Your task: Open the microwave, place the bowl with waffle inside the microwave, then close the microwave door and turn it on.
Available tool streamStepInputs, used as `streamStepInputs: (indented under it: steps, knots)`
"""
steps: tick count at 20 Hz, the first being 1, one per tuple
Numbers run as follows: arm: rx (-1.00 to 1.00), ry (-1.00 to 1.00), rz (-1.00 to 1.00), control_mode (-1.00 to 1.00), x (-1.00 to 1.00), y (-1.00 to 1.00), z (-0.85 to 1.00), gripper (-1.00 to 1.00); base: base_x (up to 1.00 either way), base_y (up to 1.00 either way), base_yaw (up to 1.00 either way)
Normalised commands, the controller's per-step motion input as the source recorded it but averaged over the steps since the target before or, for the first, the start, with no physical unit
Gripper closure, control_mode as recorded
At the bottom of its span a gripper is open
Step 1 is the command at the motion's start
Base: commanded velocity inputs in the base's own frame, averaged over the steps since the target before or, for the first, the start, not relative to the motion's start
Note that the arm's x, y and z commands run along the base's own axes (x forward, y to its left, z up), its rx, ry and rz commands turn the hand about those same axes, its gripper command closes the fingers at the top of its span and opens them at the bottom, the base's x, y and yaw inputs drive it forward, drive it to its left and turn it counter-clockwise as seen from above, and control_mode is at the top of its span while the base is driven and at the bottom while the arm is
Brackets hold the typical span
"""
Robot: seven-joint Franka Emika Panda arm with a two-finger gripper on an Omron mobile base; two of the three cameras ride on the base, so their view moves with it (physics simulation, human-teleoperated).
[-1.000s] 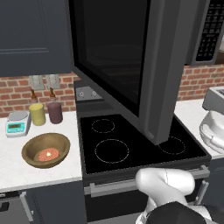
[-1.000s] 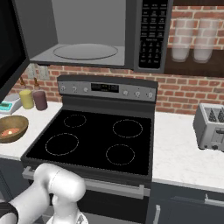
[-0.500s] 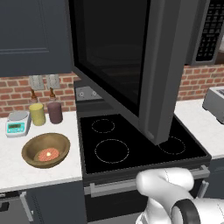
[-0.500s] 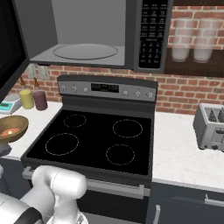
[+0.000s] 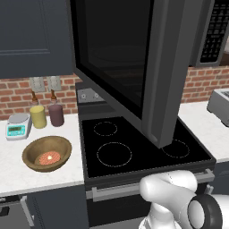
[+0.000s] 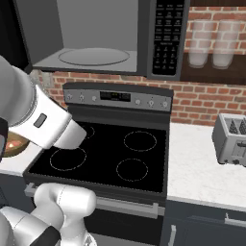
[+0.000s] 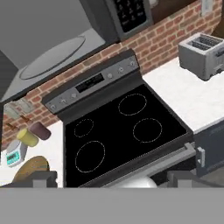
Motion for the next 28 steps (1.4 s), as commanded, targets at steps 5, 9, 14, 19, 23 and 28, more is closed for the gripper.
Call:
streamStepInputs:
  steps: [5,9,14,19,23,28]
  knots:
    - [0.03,-0.03,0.36,-1.00,0.70,0.38,-0.75,-1.00,0.00,0.00,0.00]
    - [0.11,-0.11,0.33,-1.00,0.24,0.05,-0.05,-1.00,0.00,0.00,0.00]
    - [0.14,-0.05,0.37,-1.00,0.21,0.18,0.08,-1.00,0.00,0.00,0.00]
    - [0.18,0.01,0.48,-1.00,0.64,0.48,0.08,-1.00,0.00,0.00,0.00]
    - [0.09,0.02,0.49,-1.00,0.55,0.64,0.04,-1.00,0.00,0.00,0.00]
    - [0.07,0.00,0.28,-1.00,0.26,0.57,0.01,-1.00,0.00,0.00,0.00]
